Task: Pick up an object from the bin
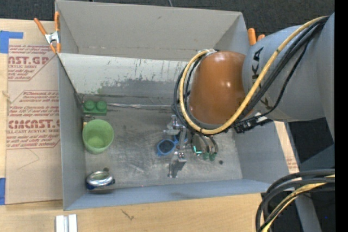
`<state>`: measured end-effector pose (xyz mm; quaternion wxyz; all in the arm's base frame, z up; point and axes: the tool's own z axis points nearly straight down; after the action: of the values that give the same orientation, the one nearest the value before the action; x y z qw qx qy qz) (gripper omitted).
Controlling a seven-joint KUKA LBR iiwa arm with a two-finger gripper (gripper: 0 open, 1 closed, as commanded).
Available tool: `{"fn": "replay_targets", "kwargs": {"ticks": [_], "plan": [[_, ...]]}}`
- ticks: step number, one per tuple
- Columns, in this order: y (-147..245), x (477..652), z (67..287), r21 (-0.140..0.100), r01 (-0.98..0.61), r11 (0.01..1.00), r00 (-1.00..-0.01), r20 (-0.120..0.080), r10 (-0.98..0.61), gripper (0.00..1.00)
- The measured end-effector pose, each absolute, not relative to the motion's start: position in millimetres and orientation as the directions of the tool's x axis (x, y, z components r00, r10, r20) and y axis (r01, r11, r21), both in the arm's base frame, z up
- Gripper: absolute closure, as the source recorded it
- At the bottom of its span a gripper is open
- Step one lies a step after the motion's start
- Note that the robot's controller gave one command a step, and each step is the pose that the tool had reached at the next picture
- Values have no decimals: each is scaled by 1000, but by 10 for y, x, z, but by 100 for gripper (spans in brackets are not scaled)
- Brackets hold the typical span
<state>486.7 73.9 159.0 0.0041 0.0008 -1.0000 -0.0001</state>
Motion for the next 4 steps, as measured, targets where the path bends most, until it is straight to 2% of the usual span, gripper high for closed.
{"fn": "replay_targets", "kwargs": {"ticks": [1, 4], "plan": [[390, 5579, 722, 1, -256, 967, -967, -7, -256, 0], [424, 5601, 747, 1, -256, 967, -967, -1, -256, 0]]}}
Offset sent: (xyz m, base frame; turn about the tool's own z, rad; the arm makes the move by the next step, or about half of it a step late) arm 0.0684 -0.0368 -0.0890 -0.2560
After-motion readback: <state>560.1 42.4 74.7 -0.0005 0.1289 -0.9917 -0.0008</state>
